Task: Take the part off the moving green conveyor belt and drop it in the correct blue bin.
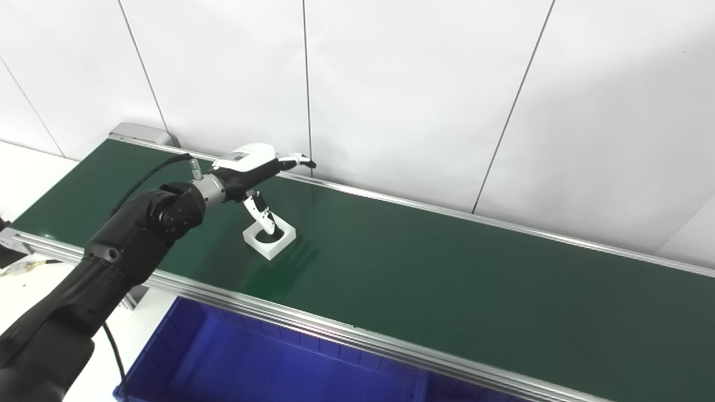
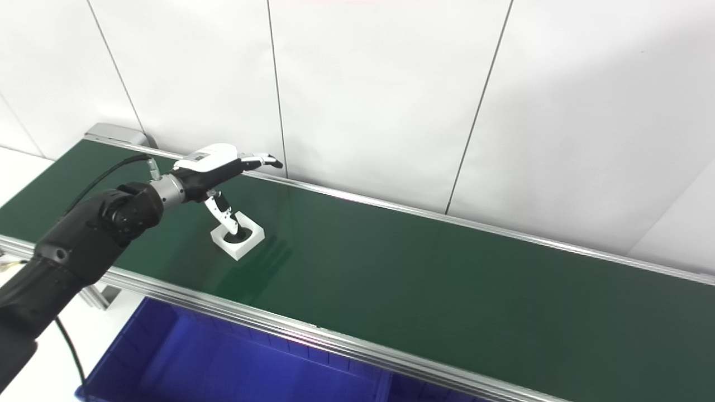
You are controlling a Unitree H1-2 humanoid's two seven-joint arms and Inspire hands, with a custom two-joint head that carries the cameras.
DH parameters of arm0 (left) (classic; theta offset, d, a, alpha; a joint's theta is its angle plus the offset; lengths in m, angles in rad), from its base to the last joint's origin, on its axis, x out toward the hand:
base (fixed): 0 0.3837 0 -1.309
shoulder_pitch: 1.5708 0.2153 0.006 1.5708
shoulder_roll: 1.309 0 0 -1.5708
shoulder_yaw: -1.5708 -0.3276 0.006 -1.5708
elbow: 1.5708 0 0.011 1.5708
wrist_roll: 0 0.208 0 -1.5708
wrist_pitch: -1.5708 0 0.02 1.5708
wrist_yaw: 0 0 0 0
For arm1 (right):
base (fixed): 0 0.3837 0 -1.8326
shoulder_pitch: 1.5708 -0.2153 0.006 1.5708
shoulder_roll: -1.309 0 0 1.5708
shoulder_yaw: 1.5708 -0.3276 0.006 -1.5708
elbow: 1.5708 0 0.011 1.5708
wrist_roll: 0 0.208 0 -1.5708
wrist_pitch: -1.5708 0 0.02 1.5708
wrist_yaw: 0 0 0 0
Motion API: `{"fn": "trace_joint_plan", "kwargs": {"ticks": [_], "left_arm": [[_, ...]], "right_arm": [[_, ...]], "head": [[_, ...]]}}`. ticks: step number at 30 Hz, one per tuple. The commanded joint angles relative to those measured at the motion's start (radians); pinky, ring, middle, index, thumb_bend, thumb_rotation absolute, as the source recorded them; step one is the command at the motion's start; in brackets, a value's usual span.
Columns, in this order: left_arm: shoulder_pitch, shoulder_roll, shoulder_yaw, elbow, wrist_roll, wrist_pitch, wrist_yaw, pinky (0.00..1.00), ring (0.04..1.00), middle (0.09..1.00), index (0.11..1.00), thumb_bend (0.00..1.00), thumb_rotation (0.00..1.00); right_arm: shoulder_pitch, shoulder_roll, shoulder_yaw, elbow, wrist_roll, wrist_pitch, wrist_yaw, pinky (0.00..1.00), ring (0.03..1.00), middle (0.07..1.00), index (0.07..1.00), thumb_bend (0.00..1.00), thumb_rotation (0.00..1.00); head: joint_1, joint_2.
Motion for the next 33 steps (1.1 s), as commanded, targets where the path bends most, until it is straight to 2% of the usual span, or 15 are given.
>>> {"fn": "trace_joint_plan", "kwargs": {"ticks": [1, 5, 8, 17, 20, 25, 32, 33], "left_arm": [[-0.048, 0.038, -0.001, -0.004, 0.003, 0.003, -0.011, 0.9, 0.949, 0.95, 0.901, 0.95, 0.11], [-0.041, 0.03, -0.015, -0.005, -0.003, 0.025, -0.045, 0.92, 0.961, 0.957, 0.898, 0.97, 0.09], [-0.037, 0.021, -0.024, 0.002, -0.013, 0.027, -0.065, 0.94, 0.97, 0.961, 0.896, 0.99, 0.1], [-0.021, 0.005, -0.08, -0.016, 0.05, 0.041, -0.067, 0.94, 0.972, 0.962, 0.905, 1.0, 0.13], [-0.018, -0.003, -0.096, -0.012, 0.081, 0.053, -0.059, 0.94, 0.971, 0.963, 0.909, 0.93, 0.02], [-0.013, -0.032, -0.109, 0.023, 0.147, 0.05, 0.032, 0.9, 0.953, 0.952, 0.905, 0.79, 0.0], [-0.025, -0.076, -0.133, 0.108, 0.181, 0.008, 0.15, 0.87, 0.942, 0.937, 0.888, 0.69, 0.0], [-0.027, -0.082, -0.135, 0.122, 0.182, -0.003, 0.171, 0.82, 0.898, 0.905, 0.858, 0.65, 0.0]], "right_arm": [[0.0, 0.0, -0.005, -0.016, -0.005, -0.055, -0.018, 0.84, 0.868, 0.875, 0.867, 0.85, 0.25], [0.002, 0.002, -0.006, -0.021, 0.0, -0.055, -0.016, 0.84, 0.866, 0.874, 0.864, 0.85, 0.23], [0.001, 0.0, -0.003, -0.019, 0.004, -0.055, -0.021, 0.84, 0.864, 0.873, 0.862, 0.85, 0.22], [0.004, 0.002, -0.008, -0.024, -0.002, -0.055, -0.02, 0.83, 0.863, 0.872, 0.865, 0.85, 0.23], [0.005, 0.002, -0.007, -0.027, -0.004, -0.055, -0.02, 0.83, 0.862, 0.872, 0.863, 0.85, 0.22], [0.003, 0.001, -0.002, -0.026, -0.002, -0.055, -0.026, 0.83, 0.864, 0.874, 0.862, 0.84, 0.22], [0.012, 0.002, -0.002, -0.04, -0.002, -0.055, -0.03, 0.81, 0.861, 0.879, 0.861, 0.84, 0.23], [0.013, 0.003, -0.003, -0.042, -0.005, -0.055, -0.033, 0.81, 0.858, 0.874, 0.858, 0.85, 0.23]], "head": [[0.0, 0.001], [-0.001, 0.004], [-0.001, 0.004], [0.0, 0.007], [0.0, 0.007], [-0.003, 0.012], [-0.008, 0.021], [-0.008, 0.021]]}}
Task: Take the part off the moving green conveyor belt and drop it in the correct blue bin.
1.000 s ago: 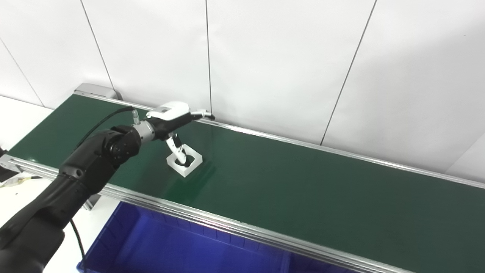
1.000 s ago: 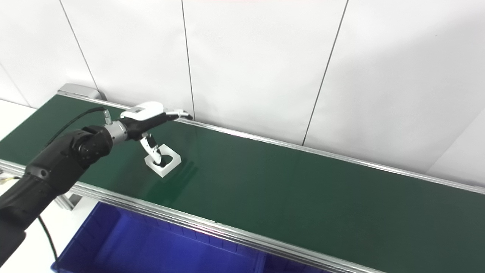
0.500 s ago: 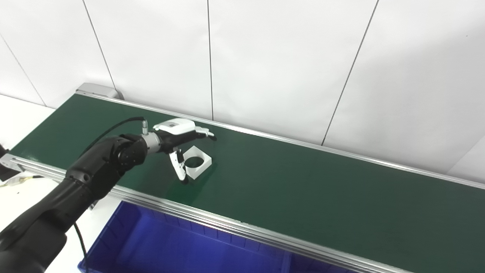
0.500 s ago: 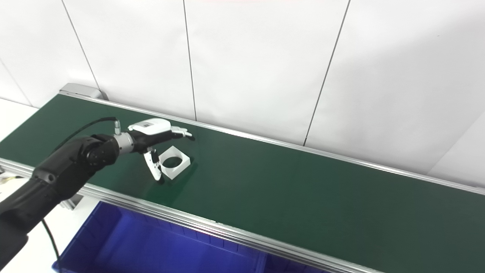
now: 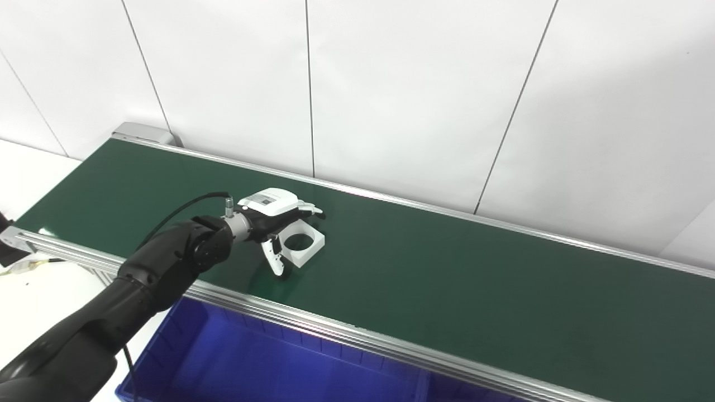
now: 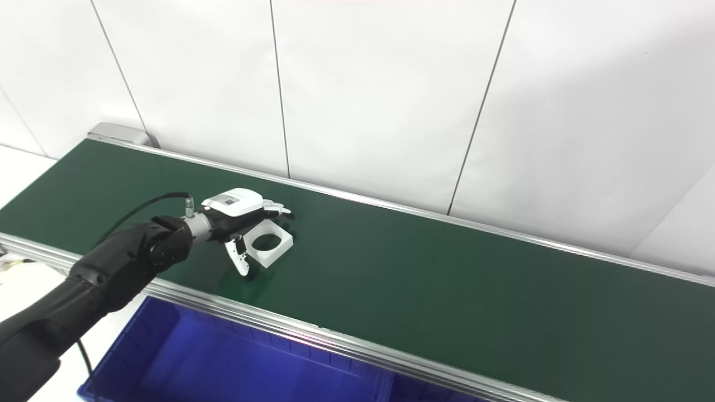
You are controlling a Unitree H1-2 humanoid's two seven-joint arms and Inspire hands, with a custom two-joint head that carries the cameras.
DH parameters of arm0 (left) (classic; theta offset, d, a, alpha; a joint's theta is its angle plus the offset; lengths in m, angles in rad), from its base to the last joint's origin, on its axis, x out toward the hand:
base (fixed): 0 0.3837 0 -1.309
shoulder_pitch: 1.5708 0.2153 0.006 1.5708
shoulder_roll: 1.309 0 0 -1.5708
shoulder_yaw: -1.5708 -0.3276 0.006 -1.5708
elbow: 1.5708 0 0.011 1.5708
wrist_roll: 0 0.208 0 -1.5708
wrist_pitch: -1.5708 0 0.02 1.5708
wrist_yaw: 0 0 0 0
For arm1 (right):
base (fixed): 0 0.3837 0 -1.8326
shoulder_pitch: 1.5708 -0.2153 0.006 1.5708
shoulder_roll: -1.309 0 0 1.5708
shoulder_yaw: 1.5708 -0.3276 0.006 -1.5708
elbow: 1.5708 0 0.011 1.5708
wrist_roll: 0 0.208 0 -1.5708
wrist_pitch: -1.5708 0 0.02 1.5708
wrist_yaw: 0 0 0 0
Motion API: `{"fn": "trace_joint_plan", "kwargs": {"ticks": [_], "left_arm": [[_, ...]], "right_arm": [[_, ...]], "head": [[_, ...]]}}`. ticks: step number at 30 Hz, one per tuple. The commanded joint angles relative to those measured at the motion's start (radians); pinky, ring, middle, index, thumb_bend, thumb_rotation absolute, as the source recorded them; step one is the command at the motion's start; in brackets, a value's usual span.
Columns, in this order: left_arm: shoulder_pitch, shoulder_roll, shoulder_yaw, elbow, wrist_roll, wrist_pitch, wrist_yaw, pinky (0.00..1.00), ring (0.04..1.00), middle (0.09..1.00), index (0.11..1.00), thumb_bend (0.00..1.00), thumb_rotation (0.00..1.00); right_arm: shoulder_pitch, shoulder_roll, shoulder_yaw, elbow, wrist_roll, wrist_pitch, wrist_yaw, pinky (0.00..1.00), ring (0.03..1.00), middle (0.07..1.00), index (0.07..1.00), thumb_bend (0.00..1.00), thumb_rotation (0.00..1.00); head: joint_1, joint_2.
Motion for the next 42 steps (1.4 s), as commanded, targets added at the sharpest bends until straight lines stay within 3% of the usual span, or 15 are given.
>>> {"fn": "trace_joint_plan", "kwargs": {"ticks": [1, 4, 6, 8, 9, 11, 18, 23, 26, 28, 33, 37, 42], "left_arm": [[-0.036, -0.01, 0.001, 0.026, 0.009, -0.025, 0.072, 0.8, 0.883, 0.894, 0.847, 0.63, 0.0], [-0.04, -0.029, 0.003, 0.052, 0.006, -0.037, 0.108, 0.67, 0.77, 0.81, 0.774, 0.53, 0.0], [-0.04, -0.044, 0.013, 0.068, -0.002, -0.038, 0.136, 0.51, 0.585, 0.691, 0.684, 0.47, 0.0], [-0.041, -0.05, 0.017, 0.076, -0.01, -0.043, 0.152, 0.47, 0.516, 0.658, 0.663, 0.46, 0.0], [-0.041, -0.052, 0.017, 0.078, -0.01, -0.041, 0.156, 0.44, 0.463, 0.587, 0.596, 0.48, 0.0], [-0.04, -0.051, 0.013, 0.067, -0.008, -0.028, 0.147, 0.4, 0.414, 0.531, 0.532, 0.49, 0.0], [-0.03, -0.03, 0.021, 0.016, -0.03, 0.014, 0.099, 0.32, 0.395, 0.495, 0.514, 0.5, 0.0], [-0.015, -0.009, 0.052, -0.056, -0.065, 0.052, 0.048, 0.4, 0.426, 0.503, 0.498, 0.5, 0.0], [0.008, -0.003, 0.098, -0.1, -0.119, 0.025, 0.052, 0.36, 0.4, 0.471, 0.515, 0.5, 0.0], [0.031, -0.001, 0.14, -0.133, -0.184, -0.003, 0.049, 0.41, 0.418, 0.481, 0.497, 0.5, 0.0], [0.106, -0.006, 0.235, -0.268, -0.296, -0.001, 0.036, 0.43, 0.437, 0.493, 0.486, 0.5, 0.0], [0.164, -0.007, 0.289, -0.358, -0.358, -0.062, 0.05, 0.39, 0.427, 0.487, 0.502, 0.5, 0.0], [0.219, -0.019, 0.333, -0.448, -0.402, -0.071, 0.043, 0.22, 0.347, 0.464, 0.518, 0.49, 0.0]], "right_arm": [[0.007, 0.001, 0.0, -0.032, -0.008, -0.055, -0.035, 0.81, 0.857, 0.872, 0.858, 0.85, 0.23], [0.007, -0.002, 0.009, -0.032, -0.005, -0.055, -0.046, 0.82, 0.854, 0.869, 0.857, 0.85, 0.23], [0.006, -0.005, 0.014, -0.035, -0.007, -0.055, -0.051, 0.82, 0.852, 0.868, 0.855, 0.85, 0.23], [0.006, -0.007, 0.016, -0.036, -0.01, -0.055, -0.054, 0.82, 0.855, 0.869, 0.857, 0.84, 0.23], [0.006, -0.007, 0.017, -0.035, -0.013, -0.055, -0.056, 0.82, 0.852, 0.868, 0.857, 0.84, 0.23], [0.004, -0.008, 0.018, -0.032, -0.027, -0.055, -0.064, 0.81, 0.846, 0.863, 0.858, 0.84, 0.25], [0.004, -0.004, 0.017, -0.035, -0.014, -0.055, -0.057, 0.82, 0.849, 0.863, 0.857, 0.84, 0.25], [0.004, -0.005, 0.02, -0.04, -0.015, -0.055, -0.062, 0.82, 0.853, 0.865, 0.859, 0.83, 0.24], [0.006, -0.006, 0.021, -0.045, -0.013, -0.055, -0.061, 0.82, 0.853, 0.864, 0.86, 0.83, 0.23], [0.009, -0.004, 0.018, -0.047, -0.013, -0.055, -0.059, 0.81, 0.853, 0.865, 0.853, 0.83, 0.25], [0.015, -0.006, 0.02, -0.068, -0.008, -0.055, -0.052, 0.8, 0.842, 0.861, 0.849, 0.84, 0.28], [0.023, -0.002, 0.017, -0.087, -0.013, -0.055, -0.052, 0.79, 0.835, 0.849, 0.84, 0.87, 0.33], [0.037, 0.012, 0.006, -0.118, -0.031, -0.055, -0.047, 0.77, 0.82, 0.837, 0.838, 0.88, 0.33]], "head": [[0.002, 0.002], [0.002, 0.004], [0.002, 0.007], [0.004, 0.008], [0.004, 0.009], [0.005, 0.011], [0.002, 0.018], [-0.005, 0.028], [-0.023, 0.043], [-0.035, 0.053], [-0.101, 0.107], [-0.158, 0.149], [-0.22, 0.187]]}}
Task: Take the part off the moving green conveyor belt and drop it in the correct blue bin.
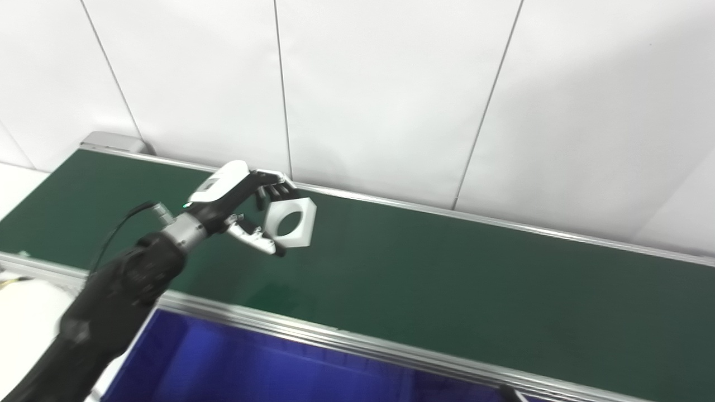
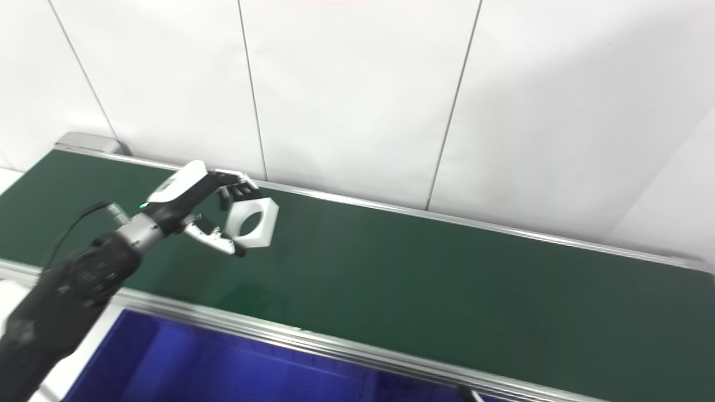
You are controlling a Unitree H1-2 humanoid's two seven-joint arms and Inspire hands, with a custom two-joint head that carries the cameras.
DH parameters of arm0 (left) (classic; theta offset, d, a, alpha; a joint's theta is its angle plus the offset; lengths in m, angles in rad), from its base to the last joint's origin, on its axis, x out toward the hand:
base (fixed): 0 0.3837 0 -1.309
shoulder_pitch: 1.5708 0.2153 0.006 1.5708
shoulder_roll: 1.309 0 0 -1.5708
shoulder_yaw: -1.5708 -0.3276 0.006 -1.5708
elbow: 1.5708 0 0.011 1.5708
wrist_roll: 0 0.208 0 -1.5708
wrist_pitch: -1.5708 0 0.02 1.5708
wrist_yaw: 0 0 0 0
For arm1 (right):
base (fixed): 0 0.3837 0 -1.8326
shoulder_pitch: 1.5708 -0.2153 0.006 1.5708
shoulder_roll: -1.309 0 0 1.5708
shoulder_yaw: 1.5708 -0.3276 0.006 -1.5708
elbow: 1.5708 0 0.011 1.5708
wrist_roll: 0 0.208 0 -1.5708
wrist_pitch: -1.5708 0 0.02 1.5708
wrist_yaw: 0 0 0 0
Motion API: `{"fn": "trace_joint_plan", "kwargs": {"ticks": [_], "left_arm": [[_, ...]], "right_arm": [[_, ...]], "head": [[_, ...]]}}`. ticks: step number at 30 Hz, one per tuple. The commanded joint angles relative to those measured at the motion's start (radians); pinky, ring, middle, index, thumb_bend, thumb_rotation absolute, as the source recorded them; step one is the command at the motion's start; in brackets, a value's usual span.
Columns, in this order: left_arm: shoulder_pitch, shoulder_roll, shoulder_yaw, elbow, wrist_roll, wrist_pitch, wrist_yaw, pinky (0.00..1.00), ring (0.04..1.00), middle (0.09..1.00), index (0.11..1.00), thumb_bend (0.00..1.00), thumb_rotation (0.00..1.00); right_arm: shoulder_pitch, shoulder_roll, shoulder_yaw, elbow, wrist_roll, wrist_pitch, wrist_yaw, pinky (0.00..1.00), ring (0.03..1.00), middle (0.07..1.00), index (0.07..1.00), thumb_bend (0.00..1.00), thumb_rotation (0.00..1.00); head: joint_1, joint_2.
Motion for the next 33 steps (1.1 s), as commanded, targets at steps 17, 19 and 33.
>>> {"fn": "trace_joint_plan", "kwargs": {"ticks": [17, 19, 33], "left_arm": [[0.196, -0.076, -0.002, -0.169, -0.177, -0.107, -0.054, 0.15, 0.368, 0.427, 0.508, 0.49, 0.0], [0.216, -0.089, -0.017, -0.168, -0.176, -0.111, -0.066, 0.22, 0.364, 0.457, 0.511, 0.49, 0.0], [0.309, -0.137, -0.14, -0.053, -0.039, -0.129, -0.079, 0.28, 0.402, 0.494, 0.493, 0.5, 0.0]], "right_arm": [[0.027, 0.132, -0.121, -0.097, -0.103, -0.046, 0.098, 0.76, 0.821, 0.858, 0.849, 0.87, 0.39], [0.028, 0.142, -0.132, -0.099, -0.11, -0.044, 0.106, 0.76, 0.819, 0.858, 0.849, 0.88, 0.4], [0.046, 0.172, -0.184, -0.128, -0.119, -0.037, 0.173, 0.76, 0.822, 0.857, 0.85, 0.87, 0.39]], "head": [[-0.154, 0.16], [-0.164, 0.165], [-0.167, 0.18]]}}
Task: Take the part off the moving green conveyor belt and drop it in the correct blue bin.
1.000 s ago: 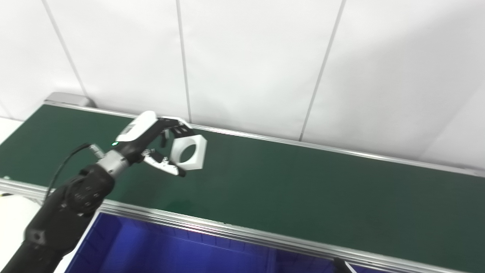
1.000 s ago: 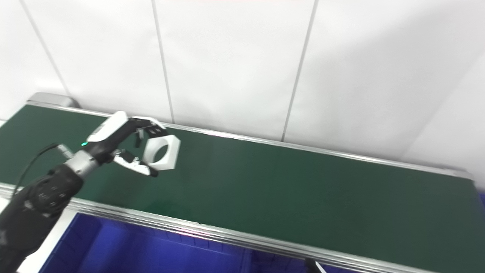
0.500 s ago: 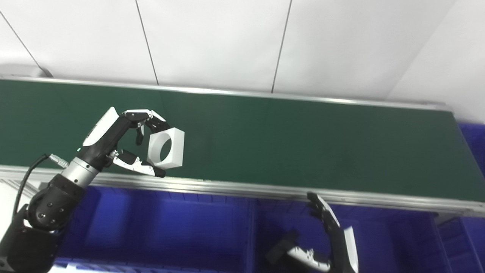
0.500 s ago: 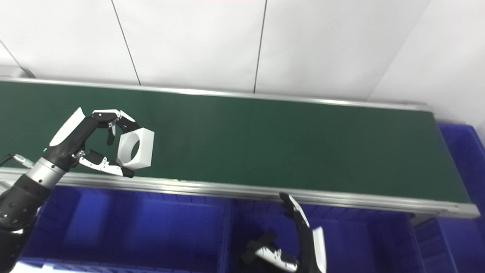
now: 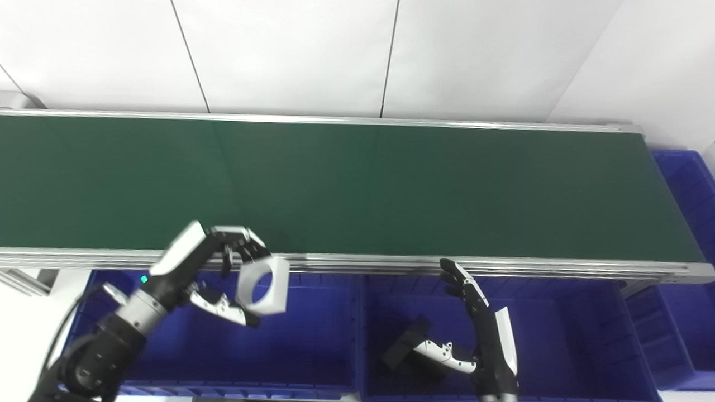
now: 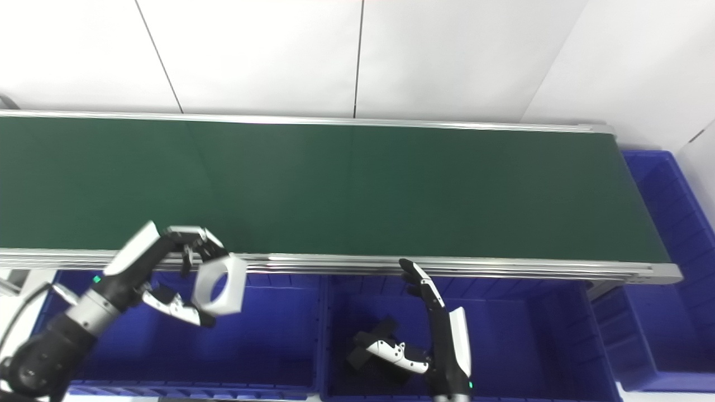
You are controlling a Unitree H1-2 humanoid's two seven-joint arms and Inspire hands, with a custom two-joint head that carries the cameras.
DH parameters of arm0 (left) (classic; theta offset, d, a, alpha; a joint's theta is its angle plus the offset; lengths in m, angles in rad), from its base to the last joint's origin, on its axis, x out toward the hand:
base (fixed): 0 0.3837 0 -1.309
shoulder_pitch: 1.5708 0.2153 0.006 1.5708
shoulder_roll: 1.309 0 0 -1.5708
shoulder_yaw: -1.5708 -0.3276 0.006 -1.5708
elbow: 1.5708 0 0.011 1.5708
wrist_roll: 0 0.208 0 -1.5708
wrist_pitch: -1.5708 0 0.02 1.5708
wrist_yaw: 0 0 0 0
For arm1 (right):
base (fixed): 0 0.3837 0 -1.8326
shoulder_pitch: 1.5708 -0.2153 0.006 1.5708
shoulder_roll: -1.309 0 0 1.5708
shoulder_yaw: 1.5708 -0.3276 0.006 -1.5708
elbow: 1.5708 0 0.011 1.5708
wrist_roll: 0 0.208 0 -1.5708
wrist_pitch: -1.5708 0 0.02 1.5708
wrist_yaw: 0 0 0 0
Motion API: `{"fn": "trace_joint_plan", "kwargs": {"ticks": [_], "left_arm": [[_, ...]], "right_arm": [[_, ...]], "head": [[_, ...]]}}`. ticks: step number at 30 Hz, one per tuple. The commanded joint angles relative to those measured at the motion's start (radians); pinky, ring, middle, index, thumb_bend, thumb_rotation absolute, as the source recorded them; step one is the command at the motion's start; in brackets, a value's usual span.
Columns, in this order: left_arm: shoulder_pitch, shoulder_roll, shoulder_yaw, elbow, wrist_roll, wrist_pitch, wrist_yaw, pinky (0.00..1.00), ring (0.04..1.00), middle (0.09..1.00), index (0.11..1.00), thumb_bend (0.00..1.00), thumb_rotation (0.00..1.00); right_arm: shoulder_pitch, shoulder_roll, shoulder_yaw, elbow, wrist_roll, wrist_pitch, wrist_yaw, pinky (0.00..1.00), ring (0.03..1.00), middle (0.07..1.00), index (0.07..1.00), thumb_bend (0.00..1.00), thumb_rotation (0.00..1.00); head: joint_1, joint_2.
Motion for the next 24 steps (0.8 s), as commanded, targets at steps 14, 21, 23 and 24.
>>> {"fn": "trace_joint_plan", "kwargs": {"ticks": [14, 21, 23, 24], "left_arm": [[-0.07, 0.02, -0.113, 0.073, 0.144, 0.055, -0.065, 0.49, 0.447, 0.485, 0.509, 0.5, 0.0], [-0.051, 0.051, -0.143, -0.016, 0.235, 0.142, -0.115, 0.62, 0.692, 0.715, 0.67, 0.64, 0.14], [-0.038, 0.065, -0.142, -0.062, 0.244, 0.167, -0.136, 0.64, 0.719, 0.742, 0.719, 0.7, 0.23], [-0.03, 0.071, -0.14, -0.083, 0.249, 0.181, -0.145, 0.66, 0.737, 0.762, 0.741, 0.74, 0.3]], "right_arm": [[0.011, 0.024, -0.028, -0.038, -0.008, -0.044, 0.024, 0.75, 0.817, 0.849, 0.843, 0.87, 0.39], [0.012, 0.028, -0.033, -0.039, -0.019, -0.047, 0.03, 0.75, 0.818, 0.848, 0.845, 0.87, 0.4], [0.011, 0.028, -0.032, -0.036, -0.012, -0.052, 0.029, 0.75, 0.818, 0.848, 0.844, 0.87, 0.4], [0.012, 0.029, -0.033, -0.037, -0.01, -0.051, 0.031, 0.75, 0.818, 0.848, 0.844, 0.87, 0.4]], "head": [[0.009, 0.001], [0.009, 0.004], [0.009, 0.004], [0.009, 0.004]]}}
